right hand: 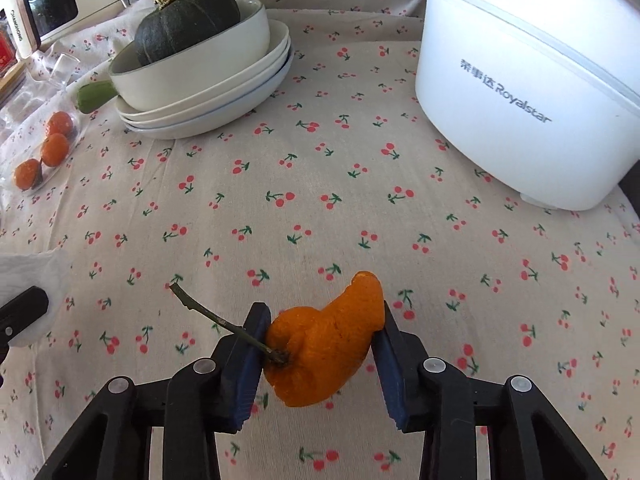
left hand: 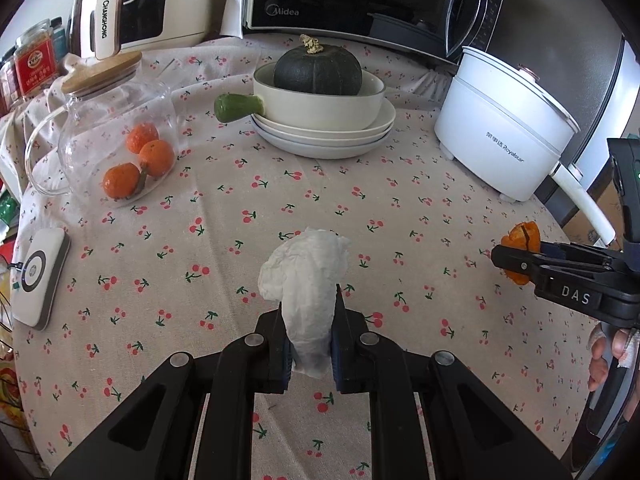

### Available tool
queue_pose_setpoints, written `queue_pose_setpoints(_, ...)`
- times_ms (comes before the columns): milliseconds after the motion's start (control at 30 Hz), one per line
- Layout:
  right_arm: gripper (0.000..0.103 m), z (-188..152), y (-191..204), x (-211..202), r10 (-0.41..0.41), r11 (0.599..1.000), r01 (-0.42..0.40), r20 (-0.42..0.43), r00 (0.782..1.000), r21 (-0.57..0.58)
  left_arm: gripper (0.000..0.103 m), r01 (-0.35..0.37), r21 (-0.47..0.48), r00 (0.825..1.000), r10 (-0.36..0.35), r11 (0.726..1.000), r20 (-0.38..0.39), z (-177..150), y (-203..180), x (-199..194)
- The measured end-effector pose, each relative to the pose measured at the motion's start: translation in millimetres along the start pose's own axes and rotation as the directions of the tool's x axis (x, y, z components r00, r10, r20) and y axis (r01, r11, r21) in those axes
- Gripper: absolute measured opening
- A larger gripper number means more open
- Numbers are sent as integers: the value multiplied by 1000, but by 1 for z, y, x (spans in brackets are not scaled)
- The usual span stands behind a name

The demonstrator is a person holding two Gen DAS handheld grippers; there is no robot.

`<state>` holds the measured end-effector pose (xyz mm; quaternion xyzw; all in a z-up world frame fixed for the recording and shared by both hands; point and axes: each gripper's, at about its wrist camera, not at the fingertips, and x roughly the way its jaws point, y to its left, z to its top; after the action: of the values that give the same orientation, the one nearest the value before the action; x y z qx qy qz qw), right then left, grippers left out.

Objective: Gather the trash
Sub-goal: 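Lift the tissue and pepper and carry both toward the brown bin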

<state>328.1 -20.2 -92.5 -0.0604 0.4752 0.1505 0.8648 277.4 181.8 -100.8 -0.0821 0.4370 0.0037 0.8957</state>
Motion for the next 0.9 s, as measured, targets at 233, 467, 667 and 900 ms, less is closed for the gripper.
queue_pose_setpoints(233,43,-31,-7,-51,0,1000,0,13,1000,-14,15,21,0,1000,-21,1000,9,-7,-18,-29)
queue_pose_setpoints(467,43,-62,-8,-92,9,999,-7,39,999,-35,15,27,20,999,-27,999,24,-19,-42,-64)
queue_pose_setpoints(667,43,-91,-5,-121,22,998,-19,59,998,-58,15,31,43,999,-32,999,16,-41,-61,-85)
queue_pose_setpoints(900,43,-126,-8,-143,39,998,-35,68,997,-58,15,45,73,999,-45,996,-7,-70,-83,-102)
